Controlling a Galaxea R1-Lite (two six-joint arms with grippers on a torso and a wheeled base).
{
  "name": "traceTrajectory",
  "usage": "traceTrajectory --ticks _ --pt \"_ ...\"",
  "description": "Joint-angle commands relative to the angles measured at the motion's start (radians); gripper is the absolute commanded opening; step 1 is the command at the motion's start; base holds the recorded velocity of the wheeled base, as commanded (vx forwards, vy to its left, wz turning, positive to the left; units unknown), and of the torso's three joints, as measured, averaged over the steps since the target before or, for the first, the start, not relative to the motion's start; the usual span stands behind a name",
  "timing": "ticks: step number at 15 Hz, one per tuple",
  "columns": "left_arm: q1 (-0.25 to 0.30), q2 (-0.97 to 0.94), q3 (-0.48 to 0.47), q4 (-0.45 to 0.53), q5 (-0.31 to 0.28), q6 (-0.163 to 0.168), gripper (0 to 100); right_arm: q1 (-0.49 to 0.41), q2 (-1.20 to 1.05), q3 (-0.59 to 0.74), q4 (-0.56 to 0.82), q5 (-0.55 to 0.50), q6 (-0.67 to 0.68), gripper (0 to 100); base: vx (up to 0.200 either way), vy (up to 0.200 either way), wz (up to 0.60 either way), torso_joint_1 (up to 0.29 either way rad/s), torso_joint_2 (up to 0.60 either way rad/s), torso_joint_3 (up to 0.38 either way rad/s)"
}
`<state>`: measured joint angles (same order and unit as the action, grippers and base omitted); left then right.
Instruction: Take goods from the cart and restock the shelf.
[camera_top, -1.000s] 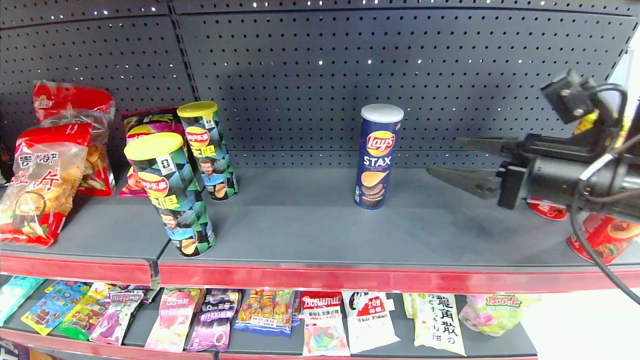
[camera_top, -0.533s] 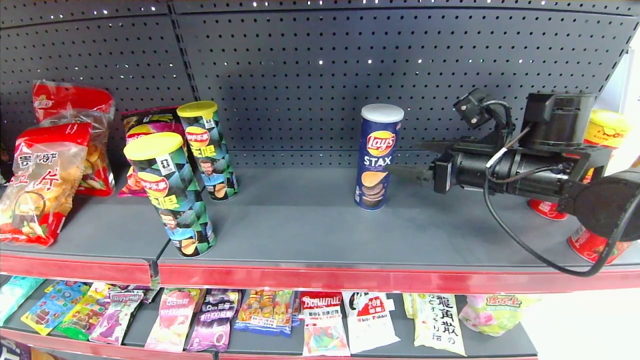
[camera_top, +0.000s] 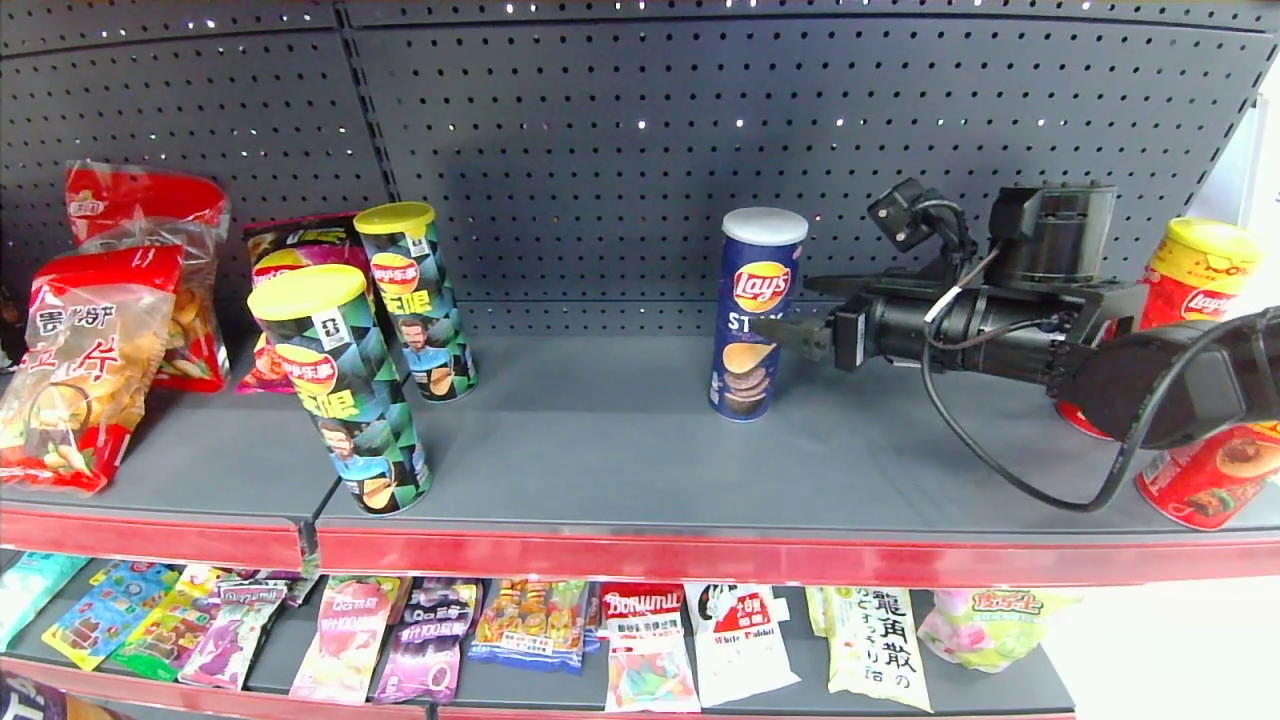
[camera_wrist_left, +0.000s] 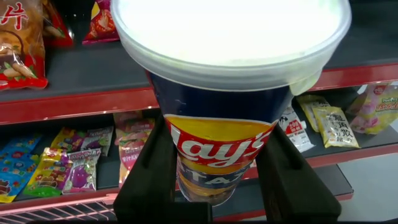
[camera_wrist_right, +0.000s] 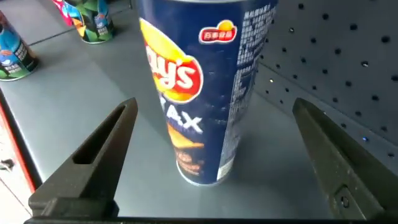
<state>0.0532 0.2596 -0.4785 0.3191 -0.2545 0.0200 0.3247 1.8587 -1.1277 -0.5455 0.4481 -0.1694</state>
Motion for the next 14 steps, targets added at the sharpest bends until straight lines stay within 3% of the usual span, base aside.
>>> traceTrajectory --ticks 1,9,14 --pt "0.0 0.003 0.0 0.0 0.0 0.0 0 0.002 0.025 -0.023 -0.001 0.015 0.001 100 0.0 0.0 0.0 0.0 0.0 0.0" --pt "-0.001 0.001 0.001 0.0 -0.002 0.0 0 0.017 0.131 -0.162 0.009 0.072 0.001 100 0.0 0.0 0.0 0.0 0.0 0.0" --pt "-0.001 0.001 0.005 0.0 -0.002 0.0 0 0.036 0.132 -0.173 0.013 0.093 0.011 100 0.0 0.0 0.0 0.0 0.0 0.0"
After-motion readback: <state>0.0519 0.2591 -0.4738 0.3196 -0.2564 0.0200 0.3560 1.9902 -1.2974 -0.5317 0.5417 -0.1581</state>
